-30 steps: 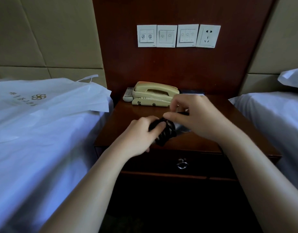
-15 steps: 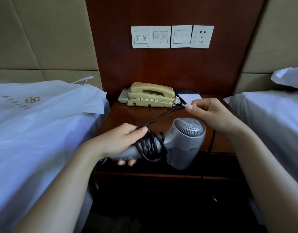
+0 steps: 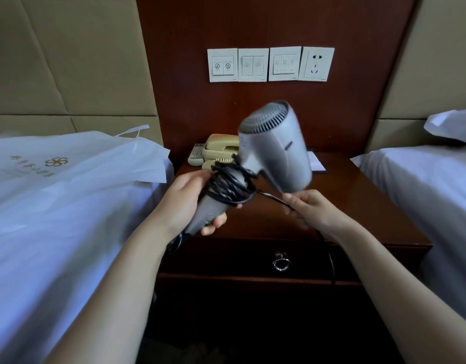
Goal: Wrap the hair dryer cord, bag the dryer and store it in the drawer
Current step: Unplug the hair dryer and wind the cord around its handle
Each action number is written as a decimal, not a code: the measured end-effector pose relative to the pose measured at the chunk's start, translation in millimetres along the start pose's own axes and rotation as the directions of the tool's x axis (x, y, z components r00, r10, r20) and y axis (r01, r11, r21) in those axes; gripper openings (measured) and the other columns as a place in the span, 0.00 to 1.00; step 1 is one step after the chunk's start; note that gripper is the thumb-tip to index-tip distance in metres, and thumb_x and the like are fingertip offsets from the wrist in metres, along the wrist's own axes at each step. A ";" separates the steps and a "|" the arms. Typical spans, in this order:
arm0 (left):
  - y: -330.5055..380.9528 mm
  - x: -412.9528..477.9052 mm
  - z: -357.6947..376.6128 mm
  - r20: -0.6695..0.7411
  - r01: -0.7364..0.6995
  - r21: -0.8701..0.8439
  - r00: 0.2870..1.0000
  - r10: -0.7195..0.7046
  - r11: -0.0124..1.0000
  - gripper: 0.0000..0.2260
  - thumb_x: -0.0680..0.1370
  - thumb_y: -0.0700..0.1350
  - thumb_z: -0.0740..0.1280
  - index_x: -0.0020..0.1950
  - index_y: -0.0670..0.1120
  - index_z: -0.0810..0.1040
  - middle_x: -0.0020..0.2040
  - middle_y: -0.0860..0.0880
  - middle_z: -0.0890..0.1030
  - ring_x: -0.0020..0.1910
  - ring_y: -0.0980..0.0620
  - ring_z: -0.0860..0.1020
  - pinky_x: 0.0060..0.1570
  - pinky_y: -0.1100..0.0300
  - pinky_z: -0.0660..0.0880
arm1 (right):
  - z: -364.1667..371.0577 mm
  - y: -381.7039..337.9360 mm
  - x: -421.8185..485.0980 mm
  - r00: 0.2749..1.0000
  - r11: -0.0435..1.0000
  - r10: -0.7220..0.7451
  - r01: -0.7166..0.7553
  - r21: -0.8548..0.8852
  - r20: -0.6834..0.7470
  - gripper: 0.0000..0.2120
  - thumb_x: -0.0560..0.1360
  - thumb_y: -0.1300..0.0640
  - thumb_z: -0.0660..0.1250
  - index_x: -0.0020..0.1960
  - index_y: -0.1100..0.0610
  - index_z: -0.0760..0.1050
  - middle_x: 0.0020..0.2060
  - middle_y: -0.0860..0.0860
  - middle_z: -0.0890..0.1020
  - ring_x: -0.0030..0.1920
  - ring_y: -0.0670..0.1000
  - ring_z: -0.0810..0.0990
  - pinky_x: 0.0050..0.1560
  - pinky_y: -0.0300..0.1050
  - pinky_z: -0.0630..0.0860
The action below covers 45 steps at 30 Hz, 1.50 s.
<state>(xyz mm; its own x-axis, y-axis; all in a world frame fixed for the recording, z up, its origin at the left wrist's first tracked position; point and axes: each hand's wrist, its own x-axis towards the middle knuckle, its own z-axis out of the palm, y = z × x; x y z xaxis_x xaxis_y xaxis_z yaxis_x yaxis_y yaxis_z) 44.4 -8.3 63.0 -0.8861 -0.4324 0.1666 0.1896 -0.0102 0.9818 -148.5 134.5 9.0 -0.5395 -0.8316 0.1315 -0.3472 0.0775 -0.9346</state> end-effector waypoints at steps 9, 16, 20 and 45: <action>-11.5 6.4 -25.1 -0.399 0.055 0.009 0.916 -0.047 0.998 0.16 0.79 0.37 0.49 0.41 0.34 0.75 0.36 0.35 0.79 0.19 0.50 0.70 0.18 0.65 0.64 | 29.6 -38.1 -14.2 0.959 0.916 0.081 0.036 -0.400 0.273 0.20 0.80 0.51 0.58 0.31 0.58 0.71 0.17 0.45 0.68 0.19 0.42 0.63 0.24 0.30 0.61; -29.7 9.7 -39.5 -0.468 0.184 0.322 0.884 -0.013 0.929 0.22 0.81 0.54 0.52 0.40 0.40 0.76 0.33 0.32 0.80 0.22 0.45 0.73 0.20 0.61 0.68 | 31.1 -76.0 -28.3 0.943 0.739 -0.142 0.304 -0.602 0.301 0.20 0.78 0.49 0.61 0.31 0.58 0.73 0.23 0.49 0.70 0.24 0.45 0.66 0.28 0.36 0.63; -32.2 13.4 -34.7 -0.492 0.230 0.455 0.870 0.028 0.860 0.22 0.81 0.53 0.52 0.40 0.40 0.76 0.27 0.37 0.78 0.16 0.47 0.72 0.18 0.64 0.67 | 35.3 -95.0 -38.2 0.923 0.679 -0.161 0.360 -0.640 0.349 0.18 0.77 0.48 0.61 0.31 0.54 0.74 0.26 0.48 0.73 0.28 0.47 0.71 0.33 0.39 0.67; -25.9 5.2 29.9 -0.093 0.186 0.460 0.982 -0.161 0.868 0.48 0.58 0.79 0.39 0.48 0.45 0.81 0.38 0.39 0.84 0.28 0.46 0.78 0.25 0.59 0.71 | 32.9 -98.7 -28.1 0.879 0.751 -0.476 0.426 -0.504 0.033 0.16 0.76 0.49 0.58 0.33 0.52 0.74 0.26 0.50 0.76 0.29 0.47 0.73 0.34 0.45 0.69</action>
<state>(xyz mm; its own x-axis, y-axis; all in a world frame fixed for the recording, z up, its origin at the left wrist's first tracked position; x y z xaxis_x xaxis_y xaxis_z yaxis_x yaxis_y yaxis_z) 22.3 16.7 41.2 -0.8618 -0.5073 -0.0032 -0.1951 0.3256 0.9252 -73.8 132.0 86.6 -0.2835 -0.7861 0.5493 -0.8773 -0.0188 -0.4797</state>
